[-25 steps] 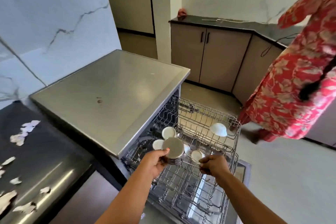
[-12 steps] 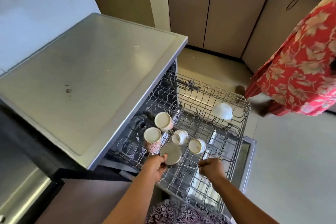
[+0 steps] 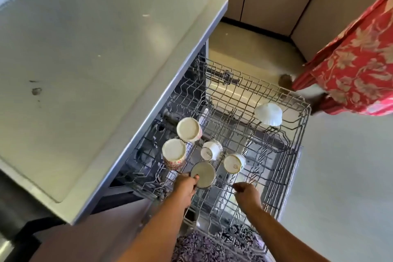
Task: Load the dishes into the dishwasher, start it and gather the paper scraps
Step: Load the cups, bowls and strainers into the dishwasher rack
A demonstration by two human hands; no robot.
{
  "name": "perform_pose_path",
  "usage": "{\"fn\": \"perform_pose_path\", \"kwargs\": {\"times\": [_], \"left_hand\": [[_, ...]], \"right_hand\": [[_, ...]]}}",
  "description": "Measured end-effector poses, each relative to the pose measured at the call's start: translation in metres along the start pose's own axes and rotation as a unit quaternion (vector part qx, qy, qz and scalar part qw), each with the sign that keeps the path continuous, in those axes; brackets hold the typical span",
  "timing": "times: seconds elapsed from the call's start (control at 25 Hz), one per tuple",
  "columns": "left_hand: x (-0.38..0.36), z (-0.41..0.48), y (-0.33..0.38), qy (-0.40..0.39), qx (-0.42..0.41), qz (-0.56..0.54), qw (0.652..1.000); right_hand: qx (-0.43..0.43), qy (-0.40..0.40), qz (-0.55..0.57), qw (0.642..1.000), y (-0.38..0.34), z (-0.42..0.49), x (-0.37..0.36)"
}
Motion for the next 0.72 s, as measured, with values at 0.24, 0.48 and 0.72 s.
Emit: {"fn": "perform_pose_path", "kwargs": {"times": [0.24, 0.48, 0.72], "left_hand": [[-0.001, 0.012, -0.003, 0.018, -0.036, 0.121, 0.992], [0.002, 0.005, -0.003, 0.002, -0.040, 0.141, 0.989], [0.016, -0.017, 0.005, 0.009, -0.047, 0.079, 0.996]], "right_hand": [[0.004, -0.040, -0.066, 0.997, 0.007, 0.004, -0.013], [-0.005, -0.072, -0.111, 0.991, -0.003, 0.001, -0.016], [0.040, -0.075, -0.101, 0.991, -0.033, -0.025, -0.013]]}}
Point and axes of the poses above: each hand's wrist, its own z-axis towards the middle knuckle, its own x-axis out of the back of the hand, y = z × x, the point moved 5 cm from there along z, towards the middle knuckle, and after that the axes turned 10 degrees about z, right-handed, at the moved point
